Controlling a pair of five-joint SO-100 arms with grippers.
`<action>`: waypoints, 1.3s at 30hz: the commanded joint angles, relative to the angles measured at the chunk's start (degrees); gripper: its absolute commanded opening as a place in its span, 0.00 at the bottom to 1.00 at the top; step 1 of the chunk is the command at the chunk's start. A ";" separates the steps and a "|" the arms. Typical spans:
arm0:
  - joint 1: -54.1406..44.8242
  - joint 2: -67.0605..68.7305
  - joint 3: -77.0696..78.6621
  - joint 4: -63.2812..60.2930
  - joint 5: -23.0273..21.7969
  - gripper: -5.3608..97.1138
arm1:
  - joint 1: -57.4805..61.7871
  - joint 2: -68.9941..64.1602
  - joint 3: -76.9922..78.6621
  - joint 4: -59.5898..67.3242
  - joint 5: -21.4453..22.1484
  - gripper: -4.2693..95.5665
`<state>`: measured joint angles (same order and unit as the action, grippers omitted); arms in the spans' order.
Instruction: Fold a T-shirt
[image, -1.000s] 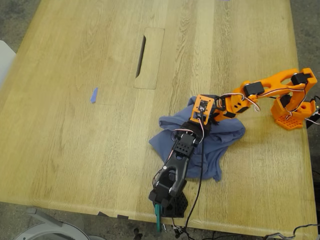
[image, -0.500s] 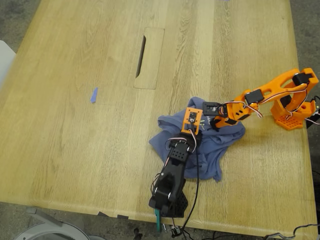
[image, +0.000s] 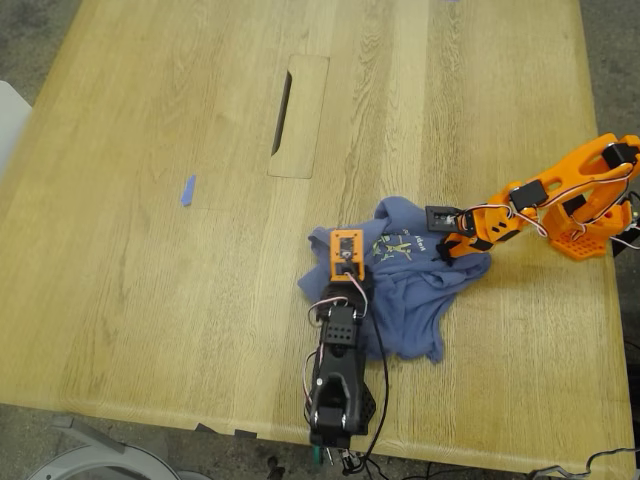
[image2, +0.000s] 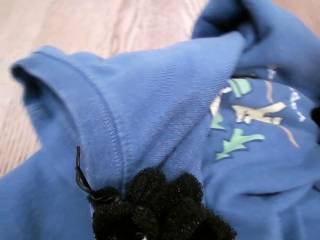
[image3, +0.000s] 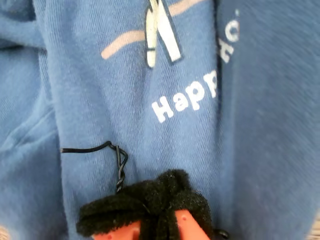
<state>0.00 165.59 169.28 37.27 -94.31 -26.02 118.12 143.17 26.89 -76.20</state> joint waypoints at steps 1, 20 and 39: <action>-4.39 4.39 2.20 -0.26 0.88 0.05 | -0.79 2.81 3.34 -0.79 0.00 0.05; -16.17 35.07 0.09 19.16 1.05 0.05 | 2.02 17.67 -1.58 15.91 -0.70 0.05; 5.98 -7.91 -23.64 -2.20 1.23 0.05 | 5.01 -3.96 -31.73 14.50 -2.46 0.05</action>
<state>3.52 165.67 150.73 43.95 -92.99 -21.62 115.14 114.52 44.74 -78.22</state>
